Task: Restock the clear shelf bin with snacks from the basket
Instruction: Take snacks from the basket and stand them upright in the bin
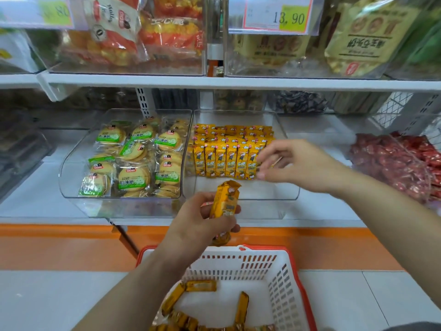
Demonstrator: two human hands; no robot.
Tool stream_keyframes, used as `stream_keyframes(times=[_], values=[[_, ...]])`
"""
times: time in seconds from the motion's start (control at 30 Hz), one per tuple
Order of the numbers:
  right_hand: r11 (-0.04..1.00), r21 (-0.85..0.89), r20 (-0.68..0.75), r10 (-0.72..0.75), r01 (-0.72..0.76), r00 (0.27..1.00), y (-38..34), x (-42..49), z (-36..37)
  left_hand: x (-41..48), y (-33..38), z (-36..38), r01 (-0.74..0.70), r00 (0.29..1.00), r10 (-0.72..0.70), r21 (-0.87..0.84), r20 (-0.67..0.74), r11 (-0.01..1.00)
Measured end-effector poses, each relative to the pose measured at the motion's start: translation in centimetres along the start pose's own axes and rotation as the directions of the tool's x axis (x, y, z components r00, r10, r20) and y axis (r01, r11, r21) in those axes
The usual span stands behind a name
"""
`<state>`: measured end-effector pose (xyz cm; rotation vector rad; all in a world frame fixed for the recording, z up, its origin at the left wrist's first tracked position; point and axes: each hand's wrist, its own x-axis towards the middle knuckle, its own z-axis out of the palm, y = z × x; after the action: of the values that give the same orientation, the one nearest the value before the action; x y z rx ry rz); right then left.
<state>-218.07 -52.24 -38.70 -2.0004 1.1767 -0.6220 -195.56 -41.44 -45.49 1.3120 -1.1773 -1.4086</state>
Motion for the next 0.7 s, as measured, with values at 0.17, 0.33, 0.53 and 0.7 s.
stream_keyframes(times=[0.17,0.33,0.53,0.7], values=[[0.988,0.153,0.103,-0.019,0.003,0.994,-0.1,-4.2,4.2,-0.6,0.3,1.6,-0.035,0.999,0.034,0.029,0.038,0.999],[0.956,0.293,0.075,-0.003,-0.019,0.997,0.0,-5.3,4.4,-1.4,0.5,2.5,-0.055,0.998,0.055,0.020,0.023,0.998],[0.901,0.427,-0.022,0.095,-0.076,0.995,0.2,-5.3,3.7,-1.6,0.4,2.5,-0.064,0.995,0.055,-0.106,-0.084,0.992],[0.918,0.364,0.198,0.088,-0.157,0.976,0.6,-5.2,3.2,-1.5,0.8,1.7,-0.137,0.975,0.113,-0.120,-0.189,0.983]])
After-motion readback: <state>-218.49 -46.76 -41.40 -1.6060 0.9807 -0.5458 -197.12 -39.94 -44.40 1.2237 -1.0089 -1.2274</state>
